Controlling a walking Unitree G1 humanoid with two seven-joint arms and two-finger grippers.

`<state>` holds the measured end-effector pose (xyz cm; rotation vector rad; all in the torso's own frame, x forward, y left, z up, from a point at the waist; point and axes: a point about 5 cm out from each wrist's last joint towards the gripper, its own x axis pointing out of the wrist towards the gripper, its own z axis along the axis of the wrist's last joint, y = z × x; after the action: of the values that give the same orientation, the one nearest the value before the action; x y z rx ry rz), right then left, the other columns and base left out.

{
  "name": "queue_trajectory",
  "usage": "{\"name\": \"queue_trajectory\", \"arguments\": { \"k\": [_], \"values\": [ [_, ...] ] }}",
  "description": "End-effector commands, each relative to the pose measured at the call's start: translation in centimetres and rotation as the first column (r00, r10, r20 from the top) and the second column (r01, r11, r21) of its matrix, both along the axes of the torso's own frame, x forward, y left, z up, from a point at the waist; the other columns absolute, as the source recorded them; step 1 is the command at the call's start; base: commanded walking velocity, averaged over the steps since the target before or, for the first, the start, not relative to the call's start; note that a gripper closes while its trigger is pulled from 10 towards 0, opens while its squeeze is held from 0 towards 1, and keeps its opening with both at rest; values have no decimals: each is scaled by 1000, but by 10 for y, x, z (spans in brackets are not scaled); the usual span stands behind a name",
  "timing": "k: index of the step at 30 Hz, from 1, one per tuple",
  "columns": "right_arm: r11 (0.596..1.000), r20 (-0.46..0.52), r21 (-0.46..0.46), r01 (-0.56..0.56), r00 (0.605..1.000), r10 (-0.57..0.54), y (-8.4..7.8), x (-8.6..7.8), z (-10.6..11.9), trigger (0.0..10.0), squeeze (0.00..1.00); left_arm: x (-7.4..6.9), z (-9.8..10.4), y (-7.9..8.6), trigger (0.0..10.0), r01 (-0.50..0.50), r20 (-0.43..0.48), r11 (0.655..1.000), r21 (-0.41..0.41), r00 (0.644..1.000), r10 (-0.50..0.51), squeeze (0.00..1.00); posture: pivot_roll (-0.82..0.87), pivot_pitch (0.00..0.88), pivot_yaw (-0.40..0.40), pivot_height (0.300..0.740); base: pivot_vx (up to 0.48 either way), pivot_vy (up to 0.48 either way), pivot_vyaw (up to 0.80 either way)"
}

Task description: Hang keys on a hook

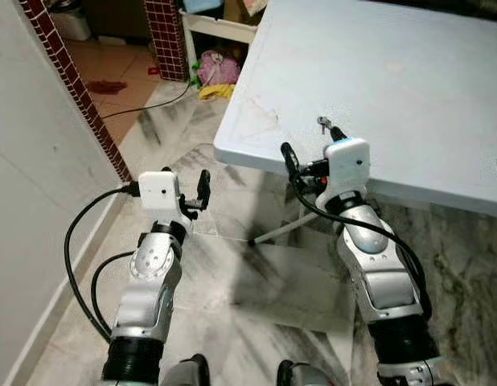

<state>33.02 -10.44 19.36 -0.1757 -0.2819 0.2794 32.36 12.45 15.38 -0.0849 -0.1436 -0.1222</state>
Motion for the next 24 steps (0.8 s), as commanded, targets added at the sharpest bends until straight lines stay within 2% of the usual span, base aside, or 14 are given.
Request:
{"name": "queue_trajectory", "arguments": {
  "k": [1, 6, 8, 12, 18, 24],
  "values": [
    [999, -1, -32, -22, 1000, 22, 2, 2, 0, 10000, 0, 1, 1, -1, 10000, 7, 17, 1000, 19, 1000, -7, 0, 4, 88, -99, 740, 0, 0, 0],
    [997, 3, -61, -36, 999, 36, 2, 4, 2, 10000, 0, 0, -5, 9, 10000, -29, -4, 1000, 11, 1000, 29, 0, -16, 93, -40, 740, 0, 0, 0],
    [999, 4, -44, -26, 1000, 26, 1, 5, 0, 10000, 0, -2, -11, 13, 10000, -44, -21, 999, 7, 999, 44, 0, -16, 93, -40, 740, 0, 0, 0],
    [999, 14, -32, -17, 1000, 17, 4, 2, -9, 10000, 0, -2, -15, 15, 10000, -53, -21, 999, 6, 998, 53, 0, -1, 54, 18, 740, 0, 0, 0],
    [1000, 13, -11, 15, 1000, -14, 1, 4, -16, 10000, 0, 5, -16, 12, 10000, -50, -16, 999, 1, 999, 50, 0, -16, 0, 43, 740, 0, 0, 0],
    [999, 6, -8, 32, 999, -32, -5, 7, -20, 10000, 0, 15, -12, 7, 10000, -45, 3, 999, -15, 999, 45, 0, -61, 0, 50, 740, 0, 0, 0]
  ]
}}
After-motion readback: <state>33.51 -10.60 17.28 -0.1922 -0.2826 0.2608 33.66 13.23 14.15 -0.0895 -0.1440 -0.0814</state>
